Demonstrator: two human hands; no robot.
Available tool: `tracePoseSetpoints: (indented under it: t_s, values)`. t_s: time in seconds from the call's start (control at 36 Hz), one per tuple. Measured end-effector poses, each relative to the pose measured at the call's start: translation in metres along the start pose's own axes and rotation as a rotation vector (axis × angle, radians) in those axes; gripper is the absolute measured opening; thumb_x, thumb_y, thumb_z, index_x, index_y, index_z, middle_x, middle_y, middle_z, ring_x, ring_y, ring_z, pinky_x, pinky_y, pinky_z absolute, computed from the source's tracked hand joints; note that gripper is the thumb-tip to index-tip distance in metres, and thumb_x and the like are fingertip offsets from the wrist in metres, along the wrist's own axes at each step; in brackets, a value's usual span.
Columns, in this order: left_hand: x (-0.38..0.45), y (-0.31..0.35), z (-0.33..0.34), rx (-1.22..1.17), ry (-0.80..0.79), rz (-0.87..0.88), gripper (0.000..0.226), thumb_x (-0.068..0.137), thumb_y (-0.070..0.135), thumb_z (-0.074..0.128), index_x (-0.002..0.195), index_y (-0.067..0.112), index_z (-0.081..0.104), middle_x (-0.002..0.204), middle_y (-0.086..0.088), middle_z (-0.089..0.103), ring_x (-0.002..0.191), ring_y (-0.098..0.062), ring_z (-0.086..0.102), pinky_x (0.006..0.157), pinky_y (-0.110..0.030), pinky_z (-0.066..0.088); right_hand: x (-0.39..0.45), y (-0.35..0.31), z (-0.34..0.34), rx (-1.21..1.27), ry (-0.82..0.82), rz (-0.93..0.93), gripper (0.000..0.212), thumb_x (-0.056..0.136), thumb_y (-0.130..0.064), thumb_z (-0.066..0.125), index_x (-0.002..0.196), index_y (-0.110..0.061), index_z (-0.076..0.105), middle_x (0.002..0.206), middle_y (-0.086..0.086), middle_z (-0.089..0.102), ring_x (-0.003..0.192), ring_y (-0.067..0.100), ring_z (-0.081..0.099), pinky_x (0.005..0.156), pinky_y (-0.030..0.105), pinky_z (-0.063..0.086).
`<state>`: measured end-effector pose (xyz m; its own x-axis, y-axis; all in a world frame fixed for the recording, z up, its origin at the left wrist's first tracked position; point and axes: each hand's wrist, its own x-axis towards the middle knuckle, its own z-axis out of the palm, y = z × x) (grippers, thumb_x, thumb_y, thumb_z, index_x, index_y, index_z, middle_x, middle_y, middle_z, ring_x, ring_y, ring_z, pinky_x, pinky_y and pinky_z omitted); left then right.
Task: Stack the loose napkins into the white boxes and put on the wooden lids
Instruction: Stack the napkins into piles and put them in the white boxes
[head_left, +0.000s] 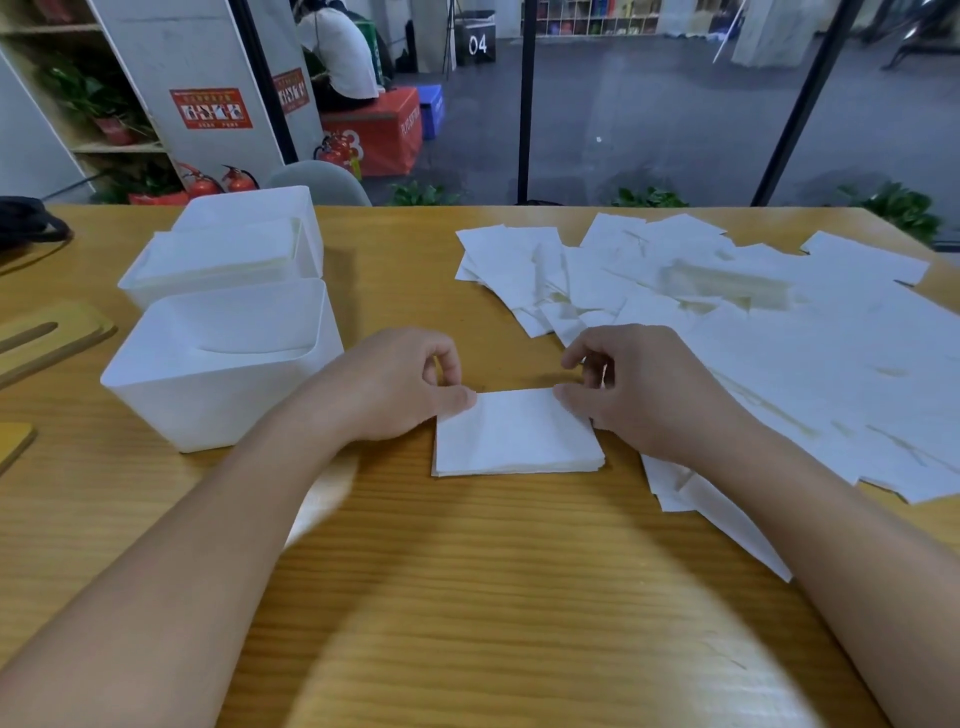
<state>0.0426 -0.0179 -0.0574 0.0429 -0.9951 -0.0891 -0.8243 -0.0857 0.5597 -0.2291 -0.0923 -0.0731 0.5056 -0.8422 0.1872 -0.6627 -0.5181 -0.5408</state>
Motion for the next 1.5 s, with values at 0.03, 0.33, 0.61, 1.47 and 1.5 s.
tracePoseSetpoints:
  t_s: [0.03,0.33,0.61,1.47,1.5]
  values:
    - [0.000,0.000,0.000,0.001,0.029,0.001,0.021,0.094,0.051,0.080,0.091,0.032,0.071,0.064,0.011,0.062,0.056,-0.004,0.054,0.063,-0.036,0.047,0.000,0.000,0.000,-0.051,0.031,-0.026,0.017,0.094,-0.038,0.078,0.108,-0.028,0.075,0.094,-0.013,0.068,0.080,0.005,0.063,0.071,0.029,0.051]
    - [0.001,0.011,0.021,-0.021,0.071,0.109,0.018,0.096,0.049,0.077,0.087,0.034,0.072,0.077,0.002,0.070,0.059,-0.004,0.053,0.060,-0.036,0.047,0.009,0.007,0.013,-0.442,-0.090,-0.074,0.051,0.109,-0.055,0.044,0.128,-0.016,0.069,0.163,-0.002,0.047,0.133,0.029,0.043,0.114,0.041,0.038]
    - [0.002,0.014,0.023,-0.105,0.226,0.144,0.014,0.101,0.037,0.075,0.115,0.040,0.074,0.089,0.009,0.070,0.079,-0.006,0.065,0.075,-0.030,0.055,0.004,-0.002,0.008,-0.246,-0.039,-0.182,0.060,0.104,-0.062,0.052,0.146,-0.022,0.065,0.152,-0.012,0.056,0.134,0.015,0.044,0.115,0.040,0.038]
    - [0.004,0.012,0.023,-0.293,0.305,0.055,0.028,0.098,0.031,0.078,0.122,0.044,0.072,0.098,0.015,0.080,0.067,-0.008,0.065,0.069,-0.031,0.054,-0.017,-0.029,0.011,0.284,-0.180,-0.376,0.023,0.099,-0.034,0.079,0.121,-0.028,0.081,0.135,-0.022,0.070,0.127,0.007,0.065,0.102,0.032,0.053]
    - [0.004,0.013,0.023,-0.274,0.326,0.086,0.029,0.099,0.027,0.077,0.123,0.043,0.073,0.099,0.016,0.079,0.072,-0.005,0.066,0.070,-0.027,0.052,-0.015,-0.027,0.011,0.298,-0.112,-0.380,0.019,0.099,-0.031,0.079,0.117,-0.026,0.081,0.132,-0.020,0.071,0.124,0.010,0.066,0.098,0.033,0.054]
